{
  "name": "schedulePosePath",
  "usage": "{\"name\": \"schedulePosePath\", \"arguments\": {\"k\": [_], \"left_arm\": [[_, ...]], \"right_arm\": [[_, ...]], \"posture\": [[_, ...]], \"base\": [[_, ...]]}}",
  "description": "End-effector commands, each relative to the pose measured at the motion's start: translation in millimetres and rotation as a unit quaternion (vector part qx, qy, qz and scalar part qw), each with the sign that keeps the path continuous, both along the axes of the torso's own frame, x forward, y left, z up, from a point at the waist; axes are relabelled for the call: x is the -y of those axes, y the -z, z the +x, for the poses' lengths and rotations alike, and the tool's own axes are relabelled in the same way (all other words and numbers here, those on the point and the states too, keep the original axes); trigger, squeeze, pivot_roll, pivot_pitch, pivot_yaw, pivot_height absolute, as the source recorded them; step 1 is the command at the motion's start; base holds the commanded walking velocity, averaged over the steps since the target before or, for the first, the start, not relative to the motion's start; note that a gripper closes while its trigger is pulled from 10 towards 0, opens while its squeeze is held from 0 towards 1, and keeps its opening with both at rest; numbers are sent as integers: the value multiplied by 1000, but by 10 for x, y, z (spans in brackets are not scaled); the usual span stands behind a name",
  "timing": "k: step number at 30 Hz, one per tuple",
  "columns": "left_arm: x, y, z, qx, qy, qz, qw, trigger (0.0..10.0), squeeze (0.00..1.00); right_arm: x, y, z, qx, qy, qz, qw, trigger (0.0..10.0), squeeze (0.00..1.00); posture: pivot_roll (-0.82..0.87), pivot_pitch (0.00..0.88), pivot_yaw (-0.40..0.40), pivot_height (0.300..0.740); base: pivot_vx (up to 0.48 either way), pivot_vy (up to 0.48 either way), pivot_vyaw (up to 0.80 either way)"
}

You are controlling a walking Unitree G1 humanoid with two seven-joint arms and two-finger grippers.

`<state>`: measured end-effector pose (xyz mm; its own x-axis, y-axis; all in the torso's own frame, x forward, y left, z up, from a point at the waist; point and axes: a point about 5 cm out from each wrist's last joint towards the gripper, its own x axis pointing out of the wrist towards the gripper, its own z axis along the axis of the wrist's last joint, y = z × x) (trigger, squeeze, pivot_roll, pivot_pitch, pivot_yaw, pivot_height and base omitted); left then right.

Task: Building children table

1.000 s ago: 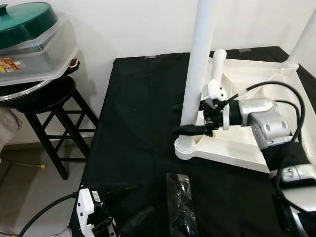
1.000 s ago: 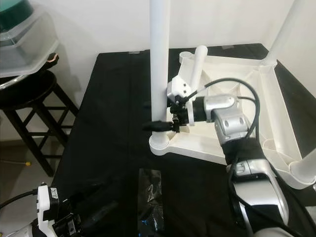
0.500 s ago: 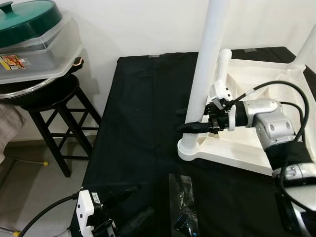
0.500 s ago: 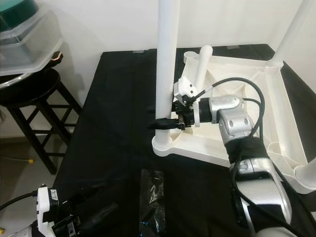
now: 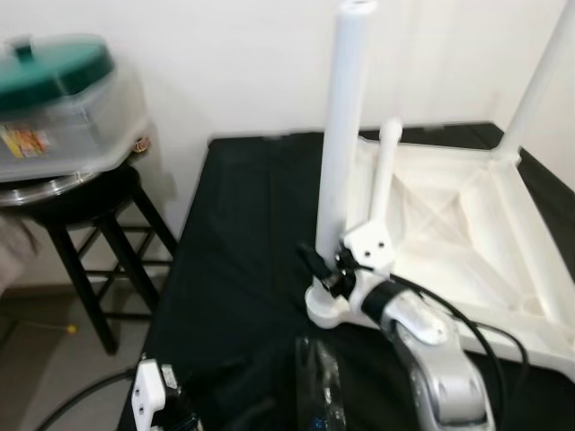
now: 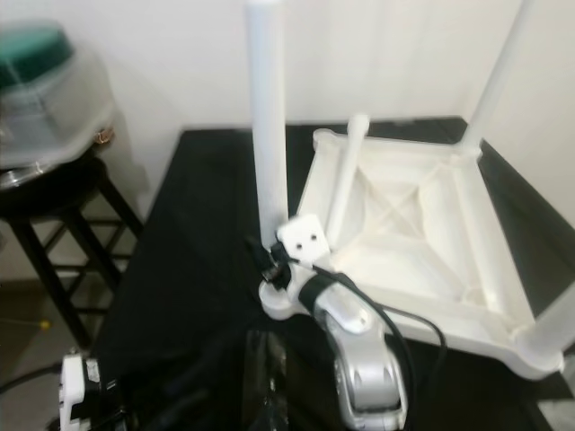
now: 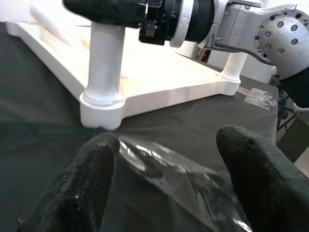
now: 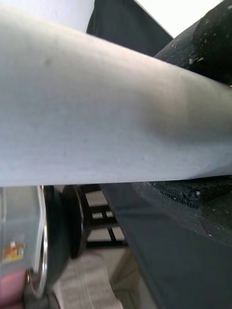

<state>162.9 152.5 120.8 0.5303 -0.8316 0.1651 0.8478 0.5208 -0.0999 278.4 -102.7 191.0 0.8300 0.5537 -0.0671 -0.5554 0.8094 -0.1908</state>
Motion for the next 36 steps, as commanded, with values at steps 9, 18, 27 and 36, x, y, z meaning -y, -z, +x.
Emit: {"name": "schedulePosePath", "arguments": {"k": [9, 18, 27, 36], "left_arm": [[-32, 35, -7, -14, -1, 4, 1000, 10000, 0], [-8, 22, 0, -12, 2, 2, 1000, 10000, 0], [4, 15, -1, -11, 3, 1, 1000, 10000, 0], [10, 6, -13, -12, 3, 0, 1000, 10000, 0]], "right_arm": [[57, 322, -42, -140, 38, -18, 989, 10000, 1000], [160, -299, 306, -46, -160, 23, 986, 10000, 169], [300, -488, 469, -12, -262, -55, 963, 10000, 0], [337, -665, 638, -16, -336, -48, 941, 0, 0]], "posture": [[73, 155, 49, 740], [79, 161, 47, 740], [87, 159, 50, 740], [94, 165, 51, 740]], "base": [[0, 0, 0], [0, 0, 0], [0, 0, 0], [0, 0, 0]]}}
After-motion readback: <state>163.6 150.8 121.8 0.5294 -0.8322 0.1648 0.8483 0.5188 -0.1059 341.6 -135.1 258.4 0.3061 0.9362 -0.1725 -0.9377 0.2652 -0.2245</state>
